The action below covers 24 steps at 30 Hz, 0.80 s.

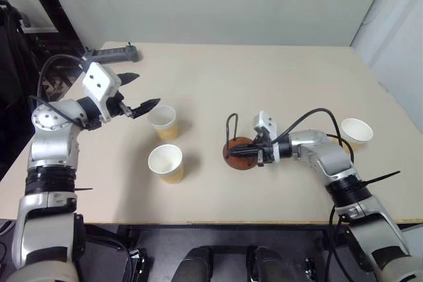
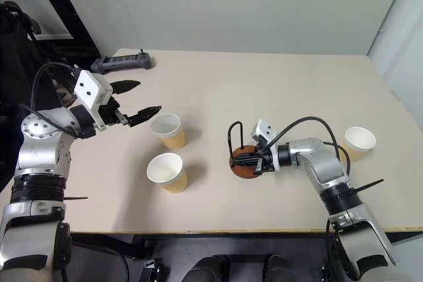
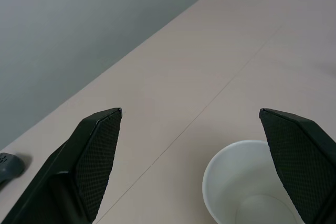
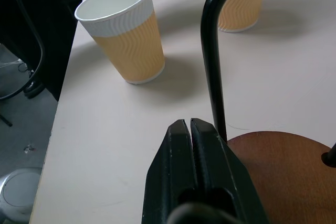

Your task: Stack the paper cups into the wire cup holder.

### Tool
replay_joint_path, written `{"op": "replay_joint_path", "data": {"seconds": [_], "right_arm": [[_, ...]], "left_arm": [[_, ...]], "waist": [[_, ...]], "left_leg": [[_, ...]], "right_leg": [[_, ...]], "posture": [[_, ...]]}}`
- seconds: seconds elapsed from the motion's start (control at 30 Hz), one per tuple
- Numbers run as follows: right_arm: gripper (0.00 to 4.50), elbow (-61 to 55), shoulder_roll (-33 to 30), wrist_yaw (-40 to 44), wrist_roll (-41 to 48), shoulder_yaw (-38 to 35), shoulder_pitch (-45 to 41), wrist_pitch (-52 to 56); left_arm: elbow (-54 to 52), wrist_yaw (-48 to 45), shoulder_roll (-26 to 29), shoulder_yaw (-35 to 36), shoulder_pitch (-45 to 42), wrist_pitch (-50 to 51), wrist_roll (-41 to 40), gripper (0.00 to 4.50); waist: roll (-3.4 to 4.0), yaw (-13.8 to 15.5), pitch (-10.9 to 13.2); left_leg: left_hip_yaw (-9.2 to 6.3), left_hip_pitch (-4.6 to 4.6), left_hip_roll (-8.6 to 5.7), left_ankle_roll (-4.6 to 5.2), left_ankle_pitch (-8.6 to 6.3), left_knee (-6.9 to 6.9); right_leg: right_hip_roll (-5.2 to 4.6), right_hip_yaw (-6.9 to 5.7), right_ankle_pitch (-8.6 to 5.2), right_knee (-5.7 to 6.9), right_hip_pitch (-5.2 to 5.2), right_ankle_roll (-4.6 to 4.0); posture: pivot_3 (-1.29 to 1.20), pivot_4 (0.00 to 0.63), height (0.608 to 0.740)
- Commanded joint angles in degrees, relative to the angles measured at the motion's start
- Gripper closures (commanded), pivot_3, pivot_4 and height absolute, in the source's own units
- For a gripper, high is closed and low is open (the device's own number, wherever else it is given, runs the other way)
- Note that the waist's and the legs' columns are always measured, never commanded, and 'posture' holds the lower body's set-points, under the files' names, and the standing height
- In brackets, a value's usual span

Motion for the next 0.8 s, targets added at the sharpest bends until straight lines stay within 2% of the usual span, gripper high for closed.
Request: {"op": "replay_joint_path", "data": {"seconds": [0.03, 0.4, 0.53, 0.73, 0.8], "right_arm": [[4.48, -0.7, -0.2, 0.5, 0.5, -1.9, -1.4, -0.1], [4.48, -0.8, -0.6, 0.7, 1.0, -2.9, -2.2, 1.5], [3.69, -1.0, -0.7, 0.8, 0.8, -3.0, -2.3, 2.1], [1.60, -1.0, -0.9, 0.6, 0.2, -3.0, -2.4, 1.7], [1.60, -1.3, -1.3, 1.1, 0.5, -3.2, -2.4, 2.1]], "left_arm": [[-0.9, -2.7, 1.5, -0.4, -0.9, -1.3, -0.1, 0.00], [-0.1, -4.1, 1.0, -2.0, -2.9, -1.2, 0.3, 0.00], [-0.3, -4.2, 0.9, -2.3, -3.0, -1.0, 0.1, 0.00], [-0.9, -4.3, 0.8, -2.5, -3.0, -0.7, -0.1, 0.00], [-1.0, -4.4, 0.8, -2.5, -2.9, -0.6, -0.1, 0.00]], "waist": [[0.00, 0.0, 0.0], [0.00, 0.0, 0.0], [0.00, 0.0, 0.0], [0.00, 0.0, 0.0], [0.00, 0.0, 0.0]], "left_leg": [[0.00, 0.00, 0.00, 0.00, 0.00, -0.01], [0.00, 0.00, 0.00, 0.00, 0.00, -0.02], [0.00, -0.01, 0.00, -0.01, 0.00, -0.06], [0.00, -0.01, 0.00, -0.01, 0.00, -0.07], [0.00, -0.01, 0.00, -0.01, 0.00, -0.06]], "right_leg": [[0.00, 0.00, 0.00, 0.00, 0.00, 0.00], [0.00, 0.00, 0.00, 0.02, -0.02, -0.02], [0.00, 0.00, -0.01, 0.01, -0.04, -0.03], [0.00, 0.00, -0.01, 0.02, -0.05, -0.03], [-0.01, 0.00, -0.01, 0.02, -0.05, -0.03]], "posture": [[0.00, 0.150, 0.740], [0.00, 0.150, 0.740], [0.00, 0.150, 0.740], [0.00, 0.150, 0.740], [0.00, 0.150, 0.740]]}}
